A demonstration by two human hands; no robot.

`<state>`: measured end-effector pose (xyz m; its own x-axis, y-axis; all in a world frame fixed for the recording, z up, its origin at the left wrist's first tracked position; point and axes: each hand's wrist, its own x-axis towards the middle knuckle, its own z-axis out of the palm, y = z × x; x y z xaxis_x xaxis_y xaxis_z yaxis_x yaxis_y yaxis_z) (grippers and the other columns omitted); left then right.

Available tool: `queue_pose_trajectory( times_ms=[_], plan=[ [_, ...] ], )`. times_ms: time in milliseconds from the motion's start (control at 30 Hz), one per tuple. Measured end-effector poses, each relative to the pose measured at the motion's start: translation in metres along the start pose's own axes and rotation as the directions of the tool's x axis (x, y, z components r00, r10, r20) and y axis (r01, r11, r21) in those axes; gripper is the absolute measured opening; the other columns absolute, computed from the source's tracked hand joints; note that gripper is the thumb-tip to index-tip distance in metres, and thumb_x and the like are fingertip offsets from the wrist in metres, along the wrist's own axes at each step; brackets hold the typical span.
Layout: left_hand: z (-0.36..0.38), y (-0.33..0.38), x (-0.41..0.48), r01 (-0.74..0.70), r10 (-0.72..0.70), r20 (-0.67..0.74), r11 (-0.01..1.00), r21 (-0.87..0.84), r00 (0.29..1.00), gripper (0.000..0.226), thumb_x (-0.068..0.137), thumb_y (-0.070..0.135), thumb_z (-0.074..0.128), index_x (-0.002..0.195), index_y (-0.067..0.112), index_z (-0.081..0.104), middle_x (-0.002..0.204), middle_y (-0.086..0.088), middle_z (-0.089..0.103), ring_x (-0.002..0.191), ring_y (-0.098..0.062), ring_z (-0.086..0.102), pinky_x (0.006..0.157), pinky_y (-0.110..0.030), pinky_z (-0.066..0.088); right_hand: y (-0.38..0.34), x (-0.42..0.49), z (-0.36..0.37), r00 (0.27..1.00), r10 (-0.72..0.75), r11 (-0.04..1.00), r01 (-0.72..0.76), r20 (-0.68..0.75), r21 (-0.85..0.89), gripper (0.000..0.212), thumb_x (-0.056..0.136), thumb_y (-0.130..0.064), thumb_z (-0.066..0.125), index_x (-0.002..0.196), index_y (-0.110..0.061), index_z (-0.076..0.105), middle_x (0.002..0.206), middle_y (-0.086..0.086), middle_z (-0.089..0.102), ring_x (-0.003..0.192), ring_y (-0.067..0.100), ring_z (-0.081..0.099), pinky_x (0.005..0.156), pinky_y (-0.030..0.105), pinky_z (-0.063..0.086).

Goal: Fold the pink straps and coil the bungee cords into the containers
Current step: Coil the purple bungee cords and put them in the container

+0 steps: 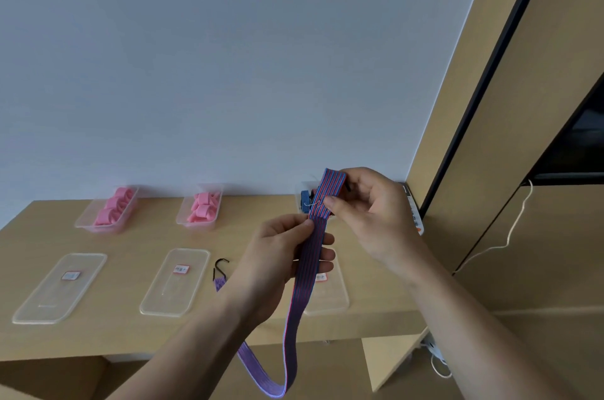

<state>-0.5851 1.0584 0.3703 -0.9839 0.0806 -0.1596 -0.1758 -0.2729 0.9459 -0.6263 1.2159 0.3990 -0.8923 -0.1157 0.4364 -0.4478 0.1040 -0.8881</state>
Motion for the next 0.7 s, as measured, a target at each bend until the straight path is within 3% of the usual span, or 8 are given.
queue_pose_trajectory(
  times_ms=[133, 267, 433, 600, 700],
  plan=[
    [-0.001, 0.000, 0.002, 0.000, 0.000, 0.013, 1.000, 0.026, 1.000, 0.032, 0.106, 0.024, 0.055, 0.092, 0.010, 0.081, 0.095, -0.019, 0.079, 0.079, -0.031, 0.076, 0.072, -0.043, 0.065, 0.003, -0.005, 0.001, 0.995, -0.097, 0.988, 0.094, -0.021, -0.124, 0.023, 0.080, -0.007, 0.074, 0.098, -0.019, 0.068, 0.091, -0.002, 0.075, 0.083, 0.016, 0.072, 0.078, 0.033, 0.058],
    [-0.006, 0.004, 0.008, 0.069, -0.066, 0.043, 0.996, -0.062, 0.997, 0.039, 0.090, 0.046, 0.067, 0.096, 0.011, 0.083, 0.100, -0.019, 0.078, 0.086, -0.034, 0.076, 0.075, -0.048, 0.064, 0.007, -0.013, 0.003, 0.952, -0.306, 0.904, 0.290, -0.001, -0.313, 0.018, 0.077, -0.002, 0.079, 0.092, -0.012, 0.074, 0.085, -0.007, 0.075, 0.080, 0.010, 0.071, 0.074, 0.035, 0.058],
    [-0.010, 0.012, 0.014, 0.008, -0.004, 0.077, 0.999, -0.051, 0.997, 0.030, 0.090, 0.033, 0.067, 0.104, 0.011, 0.081, 0.101, -0.018, 0.076, 0.088, -0.028, 0.073, 0.081, -0.045, 0.063, 0.014, -0.020, 0.006, 0.877, -0.470, 0.782, 0.466, 0.099, -0.413, 0.029, 0.068, 0.011, 0.079, 0.091, -0.006, 0.074, 0.097, 0.000, 0.075, 0.093, 0.015, 0.069, 0.083, 0.032, 0.055],
    [-0.013, 0.018, 0.015, -0.026, 0.029, 0.078, 0.999, -0.040, 0.997, 0.022, 0.100, 0.016, 0.060, 0.106, 0.010, 0.080, 0.098, -0.013, 0.077, 0.093, -0.027, 0.075, 0.087, -0.047, 0.061, 0.019, -0.022, 0.008, 0.845, -0.514, 0.736, 0.522, 0.146, -0.431, 0.033, 0.071, 0.013, 0.073, 0.098, -0.006, 0.073, 0.111, 0.000, 0.071, 0.109, 0.014, 0.065, 0.093, 0.034, 0.052],
    [-0.013, 0.019, 0.014, -0.048, 0.050, 0.069, 0.998, -0.036, 0.996, 0.022, 0.101, 0.012, 0.060, 0.105, 0.008, 0.080, 0.096, -0.016, 0.077, 0.092, -0.028, 0.076, 0.082, -0.046, 0.064, 0.016, -0.023, 0.008, 0.846, -0.501, 0.728, 0.527, 0.183, -0.439, 0.038, 0.069, 0.015, 0.064, 0.100, -0.006, 0.071, 0.112, 0.000, 0.070, 0.111, 0.016, 0.063, 0.095, 0.037, 0.050]
  ],
)
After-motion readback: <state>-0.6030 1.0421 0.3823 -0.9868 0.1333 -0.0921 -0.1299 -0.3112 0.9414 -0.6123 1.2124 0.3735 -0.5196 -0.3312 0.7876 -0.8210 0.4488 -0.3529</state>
